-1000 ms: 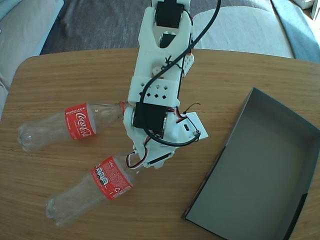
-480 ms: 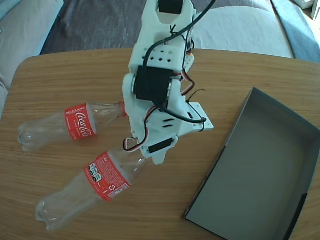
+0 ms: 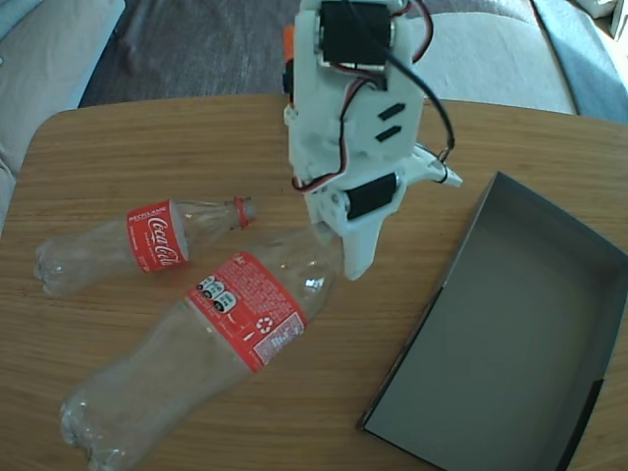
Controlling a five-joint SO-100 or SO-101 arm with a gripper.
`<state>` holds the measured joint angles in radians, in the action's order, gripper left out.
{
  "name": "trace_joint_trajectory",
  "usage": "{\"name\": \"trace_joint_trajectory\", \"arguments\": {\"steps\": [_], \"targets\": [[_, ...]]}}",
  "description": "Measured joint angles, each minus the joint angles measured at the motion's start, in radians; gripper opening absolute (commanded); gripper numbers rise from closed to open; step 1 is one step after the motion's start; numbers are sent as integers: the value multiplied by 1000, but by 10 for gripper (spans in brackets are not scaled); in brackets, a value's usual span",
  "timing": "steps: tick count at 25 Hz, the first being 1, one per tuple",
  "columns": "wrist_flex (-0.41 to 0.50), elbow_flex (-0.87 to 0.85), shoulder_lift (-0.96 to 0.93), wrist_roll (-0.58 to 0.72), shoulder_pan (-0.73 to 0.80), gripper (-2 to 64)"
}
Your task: Grasp the bottles and put them in the box.
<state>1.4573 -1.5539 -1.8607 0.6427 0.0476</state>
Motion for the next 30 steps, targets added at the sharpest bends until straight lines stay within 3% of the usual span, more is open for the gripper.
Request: {"name": "trace_joint_trajectory", "arguments": {"steps": [8, 15, 21, 30], "targets": [[114, 0, -161, 0, 318, -3], [121, 0, -227, -2, 655, -4], [121, 0, -192, -26, 759, -4], [67, 71, -18, -272, 775, -4]]}}
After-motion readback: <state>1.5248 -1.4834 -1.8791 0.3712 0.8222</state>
